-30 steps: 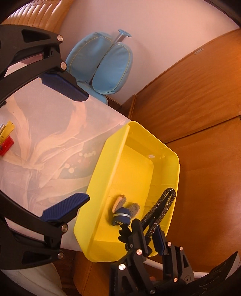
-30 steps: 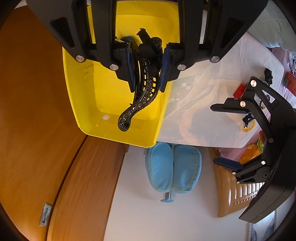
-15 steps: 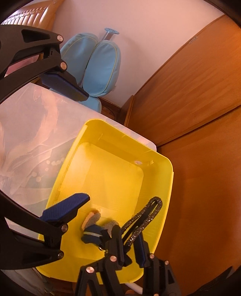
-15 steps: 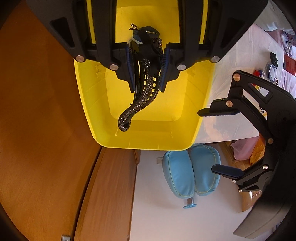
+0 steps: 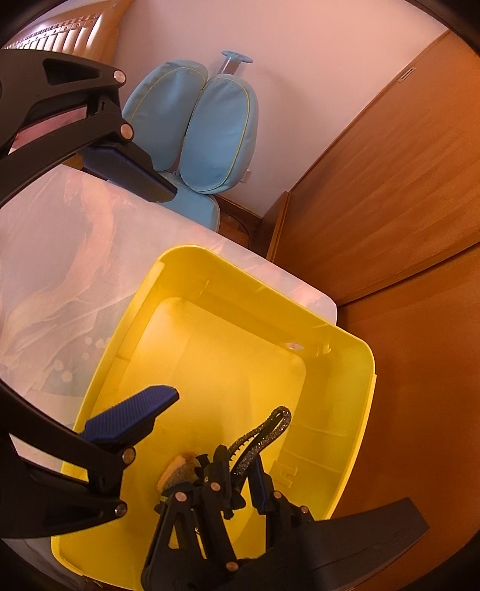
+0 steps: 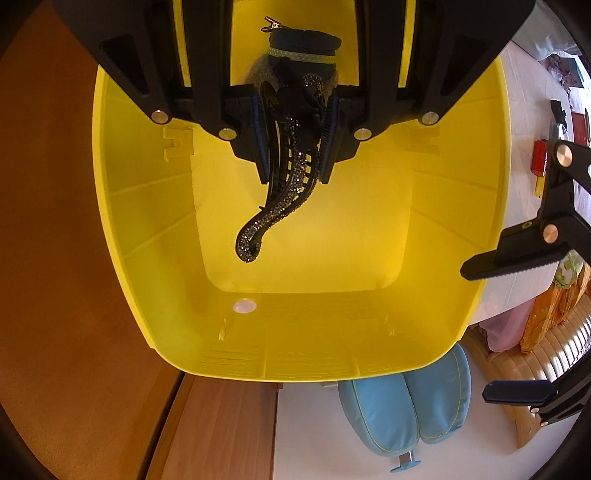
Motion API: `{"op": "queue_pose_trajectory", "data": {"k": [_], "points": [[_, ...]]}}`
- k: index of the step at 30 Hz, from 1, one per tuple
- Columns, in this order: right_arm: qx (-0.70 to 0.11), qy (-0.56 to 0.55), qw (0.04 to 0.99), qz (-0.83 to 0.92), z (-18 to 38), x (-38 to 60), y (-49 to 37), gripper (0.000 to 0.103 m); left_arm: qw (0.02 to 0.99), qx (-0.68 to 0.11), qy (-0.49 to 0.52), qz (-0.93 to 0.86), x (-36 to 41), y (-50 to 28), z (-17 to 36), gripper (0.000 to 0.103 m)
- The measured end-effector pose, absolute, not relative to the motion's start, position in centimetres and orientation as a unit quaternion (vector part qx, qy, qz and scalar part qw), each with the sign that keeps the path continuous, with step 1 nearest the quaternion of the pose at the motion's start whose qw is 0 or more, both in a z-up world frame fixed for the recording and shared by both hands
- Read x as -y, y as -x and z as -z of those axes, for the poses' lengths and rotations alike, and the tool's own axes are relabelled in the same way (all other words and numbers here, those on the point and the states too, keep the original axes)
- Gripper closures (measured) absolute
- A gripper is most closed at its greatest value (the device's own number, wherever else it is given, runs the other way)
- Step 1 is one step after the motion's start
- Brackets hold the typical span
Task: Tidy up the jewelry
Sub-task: 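Open the right gripper to release the hair clip in the bin, then move the right gripper back toward the table items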
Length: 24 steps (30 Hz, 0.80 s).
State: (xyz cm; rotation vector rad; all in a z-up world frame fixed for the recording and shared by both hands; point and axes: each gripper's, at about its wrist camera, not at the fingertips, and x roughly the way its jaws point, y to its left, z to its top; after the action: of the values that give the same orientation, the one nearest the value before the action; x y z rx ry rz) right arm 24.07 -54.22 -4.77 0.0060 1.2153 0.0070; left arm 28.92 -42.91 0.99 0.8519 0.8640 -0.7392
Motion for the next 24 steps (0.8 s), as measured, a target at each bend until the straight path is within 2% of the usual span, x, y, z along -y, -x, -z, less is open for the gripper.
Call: {"op": "queue_pose_trajectory", "data": {"k": [3,5,12,15,17,19,24], "points": [[-0.574,-0.003,0.819,-0.005,5.0,54.0,-24.6,0.075,0.759,-0.397,-0.391,0.337,42.9,-29.1,-0.8,0.007],[-0.571,-0.005,0.821,-0.002,4.8,54.1,-24.5,0.070,0.760,-0.397,-0.389,0.337,42.8,-29.1,-0.8,0.007],[-0.553,-0.006,0.833,-0.002,3.3,54.2,-23.4,0.065,0.764,-0.392,-0.379,0.345,42.0,-28.4,-1.4,0.007],[-0.539,0.003,0.842,-0.002,2.3,53.8,-22.7,0.049,0.771,-0.384,-0.369,0.350,41.2,-27.7,-2.0,0.007],[-0.525,0.014,0.851,0.000,1.6,53.5,-21.9,0.026,0.777,-0.380,-0.357,0.354,40.5,-27.2,-2.6,0.007],[-0.507,0.023,0.862,-0.001,0.7,53.0,-21.0,0.013,0.785,-0.375,-0.344,0.354,39.7,-26.6,-3.2,0.007],[-0.455,0.040,0.889,0.000,-2.0,51.4,-18.7,0.009,0.806,-0.363,-0.304,0.355,37.1,-24.8,-4.8,0.007]]}}
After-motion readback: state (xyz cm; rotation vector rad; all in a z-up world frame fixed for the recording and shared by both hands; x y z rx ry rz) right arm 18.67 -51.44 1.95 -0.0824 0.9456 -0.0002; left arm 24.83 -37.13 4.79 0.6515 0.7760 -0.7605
